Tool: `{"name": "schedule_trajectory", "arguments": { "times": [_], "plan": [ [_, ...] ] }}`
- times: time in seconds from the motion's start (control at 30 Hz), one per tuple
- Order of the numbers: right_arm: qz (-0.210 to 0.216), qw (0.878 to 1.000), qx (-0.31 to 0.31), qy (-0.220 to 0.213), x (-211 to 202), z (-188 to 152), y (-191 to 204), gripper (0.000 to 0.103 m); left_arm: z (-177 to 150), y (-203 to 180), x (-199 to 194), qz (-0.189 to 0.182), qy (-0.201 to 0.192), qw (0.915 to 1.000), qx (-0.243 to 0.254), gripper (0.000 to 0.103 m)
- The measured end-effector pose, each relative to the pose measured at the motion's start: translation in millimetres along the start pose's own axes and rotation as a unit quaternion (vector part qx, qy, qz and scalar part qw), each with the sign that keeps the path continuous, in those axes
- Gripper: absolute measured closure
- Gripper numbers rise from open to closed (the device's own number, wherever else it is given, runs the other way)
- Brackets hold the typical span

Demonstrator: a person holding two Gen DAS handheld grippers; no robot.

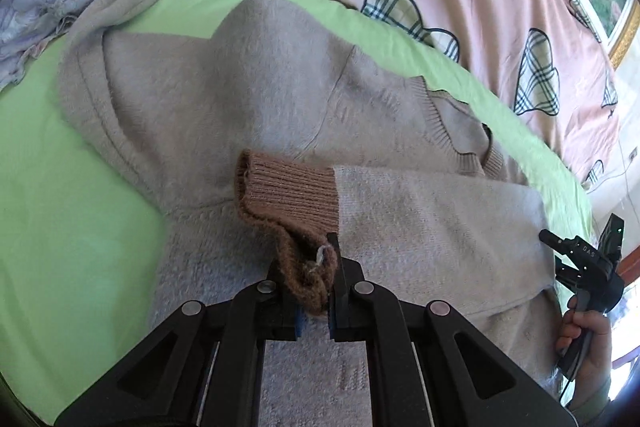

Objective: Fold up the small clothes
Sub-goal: 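Carry the cuff across the sweater body with the right gripper and release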

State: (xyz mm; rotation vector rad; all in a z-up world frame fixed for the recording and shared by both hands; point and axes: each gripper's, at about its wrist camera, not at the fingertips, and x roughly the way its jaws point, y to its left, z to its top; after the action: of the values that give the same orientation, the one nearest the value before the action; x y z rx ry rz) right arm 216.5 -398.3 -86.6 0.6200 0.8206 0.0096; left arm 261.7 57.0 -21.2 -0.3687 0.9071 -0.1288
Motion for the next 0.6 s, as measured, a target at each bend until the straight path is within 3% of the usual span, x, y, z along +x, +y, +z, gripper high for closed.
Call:
{"name": "schedule_trajectory", "arguments": {
  "times": [0.07, 0.1, 0.17, 0.3, 0.47, 0.6],
  "plan": [
    [0.004, 1.000, 0.004, -0.001, 1.2, -0.1, 0.7, 0.049, -2.4, -0.2, 2.6, -0.002, 0.007, 1.0000, -0.005, 0.097],
    [0.008, 1.000, -0.006, 0.001, 2.3, 0.3, 2.3, 0.055, -2.9, -3.8, 5.0, 0.000, 0.012, 0.9999, 0.001, 0.097],
    [0.013, 1.000, -0.021, 0.008, 3.6, -0.7, 9.2, 0.095, -3.2, -12.2, 3.9, -0.002, 0.013, 0.9998, 0.017, 0.097],
    [-0.017, 0.997, -0.042, -0.056, -32.4, 9.5, 9.0, 0.095, -0.6, -33.1, 2.8, -0.015, 0.008, 0.9984, 0.055, 0.096],
    [-0.068, 0.994, -0.073, -0.034, -14.5, 7.3, 9.4, 0.095, -5.0, -31.7, 21.5, -0.001, 0.024, 0.9970, 0.073, 0.095],
    [-0.074, 0.995, -0.062, -0.023, -8.1, 6.2, 4.7, 0.094, -3.9, -13.9, 12.4, -0.006, 0.018, 0.9974, 0.070, 0.083]
  ]
}}
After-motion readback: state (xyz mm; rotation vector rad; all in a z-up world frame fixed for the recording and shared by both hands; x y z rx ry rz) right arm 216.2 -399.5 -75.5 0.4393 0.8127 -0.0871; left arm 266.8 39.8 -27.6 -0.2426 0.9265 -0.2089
